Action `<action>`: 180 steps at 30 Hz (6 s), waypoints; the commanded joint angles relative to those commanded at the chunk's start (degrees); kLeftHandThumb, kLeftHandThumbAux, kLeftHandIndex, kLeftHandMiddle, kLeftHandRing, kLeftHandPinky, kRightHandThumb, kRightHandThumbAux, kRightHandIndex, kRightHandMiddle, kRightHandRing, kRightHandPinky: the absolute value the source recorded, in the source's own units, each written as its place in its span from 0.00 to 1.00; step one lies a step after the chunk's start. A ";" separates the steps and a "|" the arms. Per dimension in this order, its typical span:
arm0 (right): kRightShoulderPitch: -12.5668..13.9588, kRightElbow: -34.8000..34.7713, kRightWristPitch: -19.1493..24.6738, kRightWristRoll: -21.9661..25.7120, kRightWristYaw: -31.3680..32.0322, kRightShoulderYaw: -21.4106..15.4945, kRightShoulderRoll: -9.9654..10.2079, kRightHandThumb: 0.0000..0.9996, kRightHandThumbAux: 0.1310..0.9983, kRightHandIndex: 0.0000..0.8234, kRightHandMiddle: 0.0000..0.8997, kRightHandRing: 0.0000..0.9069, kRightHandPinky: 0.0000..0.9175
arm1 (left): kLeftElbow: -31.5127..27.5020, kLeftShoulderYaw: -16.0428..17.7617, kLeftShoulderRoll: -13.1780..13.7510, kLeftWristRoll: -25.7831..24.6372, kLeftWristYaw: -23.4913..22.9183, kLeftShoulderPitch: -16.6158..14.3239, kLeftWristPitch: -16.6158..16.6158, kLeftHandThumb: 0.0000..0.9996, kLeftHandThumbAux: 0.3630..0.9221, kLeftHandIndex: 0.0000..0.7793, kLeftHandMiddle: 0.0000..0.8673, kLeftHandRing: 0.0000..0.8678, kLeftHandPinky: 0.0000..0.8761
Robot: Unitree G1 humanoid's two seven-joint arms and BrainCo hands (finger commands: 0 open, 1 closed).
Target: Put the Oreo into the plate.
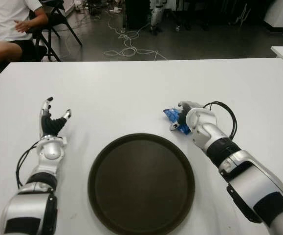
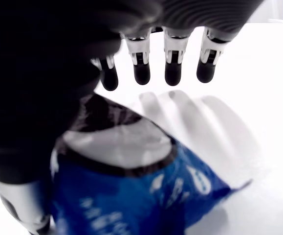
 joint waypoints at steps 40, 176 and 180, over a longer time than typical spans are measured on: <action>1.39 -4.52 0.58 -0.22 -0.26 2.33 -2.36 0.00 0.73 0.12 0.15 0.13 0.02 | 0.03 0.22 -0.03 -0.28 -0.41 0.18 -0.89 0.00 0.71 0.07 0.09 0.06 0.04; 3.75 6.42 -29.33 13.86 -28.30 -15.26 -0.63 0.69 0.69 0.53 0.87 0.87 0.85 | 0.06 0.08 0.10 0.08 0.05 0.04 -0.09 0.00 0.67 0.08 0.09 0.06 0.03; 4.65 5.65 -32.25 16.25 -28.94 -17.48 -0.30 0.70 0.69 0.53 0.88 0.88 0.86 | 0.06 0.11 0.11 0.06 -0.05 0.04 -0.01 0.00 0.68 0.08 0.09 0.06 0.03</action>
